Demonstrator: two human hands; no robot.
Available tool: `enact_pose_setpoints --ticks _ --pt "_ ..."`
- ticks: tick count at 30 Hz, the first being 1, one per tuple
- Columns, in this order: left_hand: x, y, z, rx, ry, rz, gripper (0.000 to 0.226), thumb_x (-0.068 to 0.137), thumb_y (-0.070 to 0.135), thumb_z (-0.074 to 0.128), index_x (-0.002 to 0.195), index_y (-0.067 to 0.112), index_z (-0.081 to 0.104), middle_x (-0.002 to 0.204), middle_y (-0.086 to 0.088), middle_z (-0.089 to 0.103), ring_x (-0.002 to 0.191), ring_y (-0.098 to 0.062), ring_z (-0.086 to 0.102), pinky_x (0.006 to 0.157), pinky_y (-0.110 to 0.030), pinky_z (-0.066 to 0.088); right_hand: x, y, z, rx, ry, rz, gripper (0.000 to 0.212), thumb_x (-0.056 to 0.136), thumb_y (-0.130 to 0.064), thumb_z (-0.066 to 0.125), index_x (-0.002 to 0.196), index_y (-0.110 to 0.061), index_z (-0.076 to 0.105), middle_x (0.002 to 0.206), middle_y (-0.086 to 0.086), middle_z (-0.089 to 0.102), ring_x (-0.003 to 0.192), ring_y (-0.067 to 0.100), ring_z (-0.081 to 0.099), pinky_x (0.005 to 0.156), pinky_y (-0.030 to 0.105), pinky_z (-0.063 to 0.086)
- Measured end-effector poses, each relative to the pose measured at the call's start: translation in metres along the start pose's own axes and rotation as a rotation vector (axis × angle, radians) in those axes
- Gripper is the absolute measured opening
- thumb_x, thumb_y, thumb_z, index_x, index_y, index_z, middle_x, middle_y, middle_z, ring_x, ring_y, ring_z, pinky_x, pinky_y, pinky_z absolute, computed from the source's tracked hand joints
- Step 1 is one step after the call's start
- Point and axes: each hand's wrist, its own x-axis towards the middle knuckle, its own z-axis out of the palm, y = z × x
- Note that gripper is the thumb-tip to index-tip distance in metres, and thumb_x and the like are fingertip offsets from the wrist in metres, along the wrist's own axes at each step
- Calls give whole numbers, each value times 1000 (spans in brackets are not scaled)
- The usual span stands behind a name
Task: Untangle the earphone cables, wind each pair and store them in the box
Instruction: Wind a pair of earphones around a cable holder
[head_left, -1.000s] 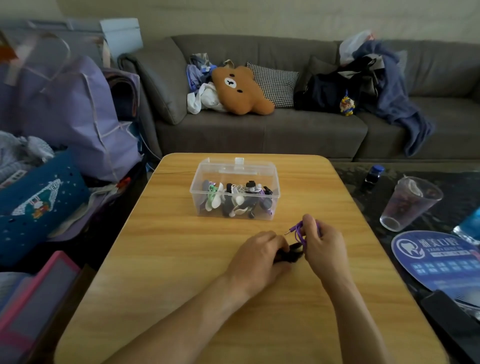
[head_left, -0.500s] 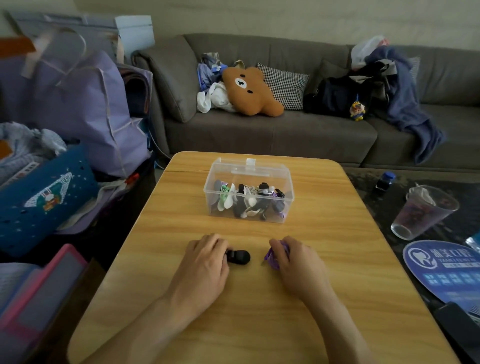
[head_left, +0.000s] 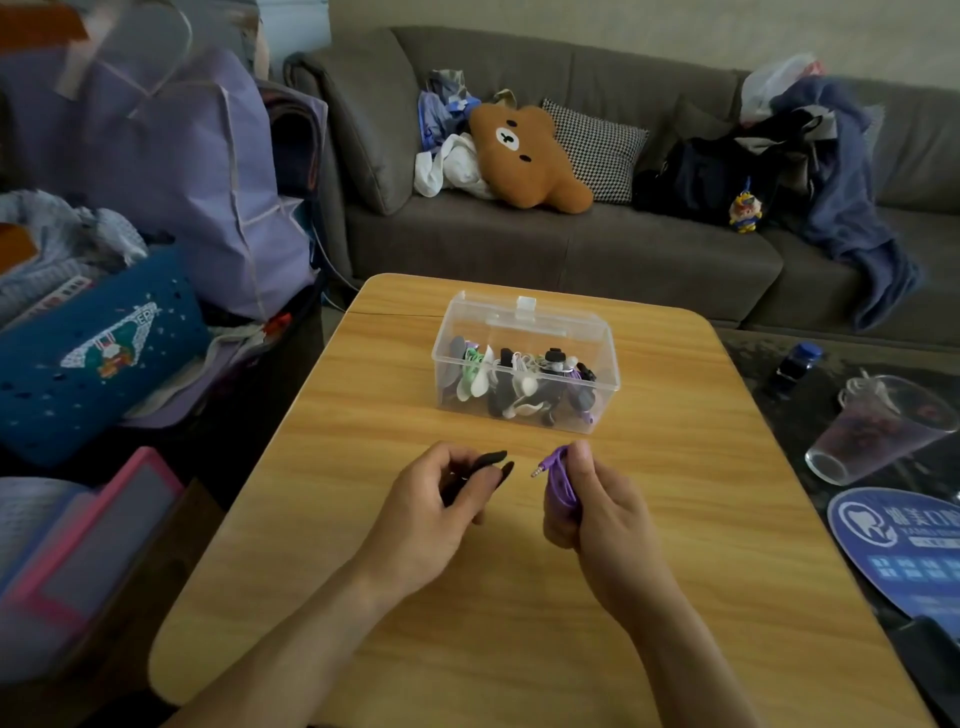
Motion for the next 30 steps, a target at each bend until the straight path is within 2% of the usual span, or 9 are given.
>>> enact_pose_setpoints --ticks 3,7,11,15,19,22,25,28,30 --pt "-4 5 -3 -165 -36 -118 12 93 19 66 92 9 59 64 -3 56 58 -12 50 56 -20 43 -6 0 13 106 -90 57 49 105 -39 38 67 -9 48 56 5 34 51 17 29 50 29 27" --pt "-9 5 3 -290 -69 -251 17 88 12 71 85 6 56 55 -4 49 47 -15 41 44 -22 33 -8 1 22 74 -81 88 48 104 -37 41 65 -10 50 55 5 36 50 16 31 48 27 27" --pt "-10 7 1 -342 -122 -311 13 88 9 70 82 10 58 55 0 51 47 -10 45 43 -20 34 -7 5 20 -282 -72 12 65 104 -45 37 74 11 54 58 6 46 54 14 39 51 24 33" --pt "-13 6 3 -357 -144 -298 10 88 7 68 88 8 58 57 -1 52 48 -9 47 43 -19 36 -5 14 20 -502 -97 -80 72 104 -55 30 77 3 64 67 15 64 61 31 53 59 41 42" --pt "-14 3 5 -407 -136 -257 16 83 12 74 87 9 59 64 -5 54 54 -11 48 45 -20 37 -5 11 21 -406 -62 -66 65 105 -44 33 74 7 60 60 7 54 56 14 44 57 33 34" --pt "-14 3 6 -506 -181 -258 25 67 26 77 84 14 62 72 -9 55 61 -14 49 48 -24 32 -8 10 26 -256 -41 -20 70 102 -47 31 72 14 52 61 12 51 57 21 42 55 32 33" --pt "-12 3 8 -503 -169 -262 25 64 29 76 82 17 64 74 -8 55 64 -15 50 49 -25 34 -9 12 30 -191 -21 -28 71 103 -50 29 65 6 49 59 11 47 56 22 40 54 32 33" --pt "-11 2 7 -466 -122 -231 20 71 19 74 84 12 62 70 -9 53 60 -15 48 48 -23 37 -9 8 29 -199 5 -38 58 100 -47 31 59 -11 50 51 -1 44 49 13 39 49 23 32" --pt "-10 2 7 -398 -103 -191 20 78 12 76 89 6 61 71 -8 58 61 -13 52 52 -22 42 -9 6 27 -208 7 -50 55 100 -45 32 57 -18 53 50 -4 45 48 12 40 48 23 33"
